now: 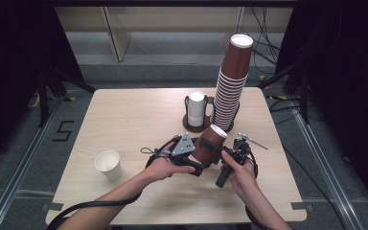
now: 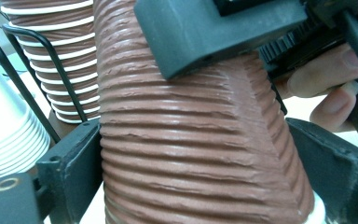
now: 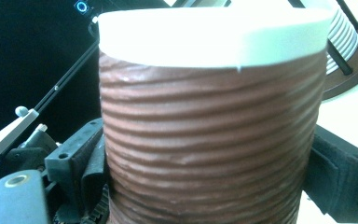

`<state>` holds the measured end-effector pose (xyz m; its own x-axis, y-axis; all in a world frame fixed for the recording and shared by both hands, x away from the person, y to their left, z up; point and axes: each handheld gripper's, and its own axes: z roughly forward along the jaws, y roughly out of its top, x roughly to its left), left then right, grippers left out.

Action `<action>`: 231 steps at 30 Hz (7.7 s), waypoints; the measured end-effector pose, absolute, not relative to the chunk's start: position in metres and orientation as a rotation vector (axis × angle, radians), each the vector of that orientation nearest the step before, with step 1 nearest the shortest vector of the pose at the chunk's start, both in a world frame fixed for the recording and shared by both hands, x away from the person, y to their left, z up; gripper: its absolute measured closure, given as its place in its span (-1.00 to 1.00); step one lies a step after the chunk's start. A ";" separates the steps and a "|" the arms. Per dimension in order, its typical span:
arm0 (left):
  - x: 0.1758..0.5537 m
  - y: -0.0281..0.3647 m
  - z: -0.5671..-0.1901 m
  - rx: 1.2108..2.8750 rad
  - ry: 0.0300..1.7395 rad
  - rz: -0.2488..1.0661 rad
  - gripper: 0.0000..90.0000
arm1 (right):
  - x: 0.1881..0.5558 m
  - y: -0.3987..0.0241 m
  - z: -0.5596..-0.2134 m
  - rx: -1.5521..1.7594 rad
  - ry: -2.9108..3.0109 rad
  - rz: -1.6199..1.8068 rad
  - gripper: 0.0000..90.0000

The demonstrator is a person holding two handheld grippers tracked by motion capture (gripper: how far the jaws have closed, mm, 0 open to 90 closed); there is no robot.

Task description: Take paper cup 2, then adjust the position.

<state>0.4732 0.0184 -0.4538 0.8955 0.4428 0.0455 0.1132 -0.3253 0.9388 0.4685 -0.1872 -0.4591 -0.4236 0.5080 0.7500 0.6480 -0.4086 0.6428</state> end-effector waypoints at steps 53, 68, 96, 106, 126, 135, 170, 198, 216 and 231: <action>0.465 0.060 -0.444 2.054 0.335 0.436 -0.65 | 0.452 -0.220 -0.450 -1.373 -2.071 -1.874 -0.73; 0.464 0.075 -0.443 2.118 0.321 0.429 -0.66 | 0.453 -0.232 -0.459 -1.322 -2.380 -1.609 -0.66; 0.457 0.078 -0.434 2.526 0.005 0.276 -0.67 | 0.460 -0.215 -0.453 -0.430 -3.120 -0.883 -0.57; 0.457 0.072 -0.430 2.603 -0.074 0.215 -0.67 | 0.458 -0.193 -0.449 -0.196 -3.172 -0.737 -0.56; 0.456 0.055 -0.436 2.625 -0.141 0.164 -0.67 | 0.455 -0.150 -0.438 -0.106 -3.124 -0.823 -0.56; 0.455 0.050 -0.436 2.623 -0.154 0.159 -0.67 | 0.456 -0.137 -0.439 -0.048 -3.121 -0.821 -0.57; 0.453 0.045 -0.437 2.598 -0.146 0.144 -0.67 | 0.458 -0.129 -0.446 0.013 -3.103 -0.852 -0.49; 0.457 0.065 -0.444 2.479 -0.040 0.186 -0.99 | 0.456 -0.162 -0.448 -0.024 -3.098 -1.040 -0.47; 0.461 0.070 -0.446 2.431 -0.019 0.163 -1.00 | 0.457 -0.169 -0.451 -0.068 -3.045 -1.155 -0.48; 0.458 0.060 -0.447 2.376 -0.014 0.134 -1.00 | 0.456 -0.162 -0.447 -0.020 -3.055 -1.172 -0.48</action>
<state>0.4582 0.0596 -0.4465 0.9945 0.0283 0.1008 -0.0492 -0.7234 0.6887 0.4561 -0.1623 -0.4471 -0.9914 0.0582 -0.1172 -0.0351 0.7444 0.6668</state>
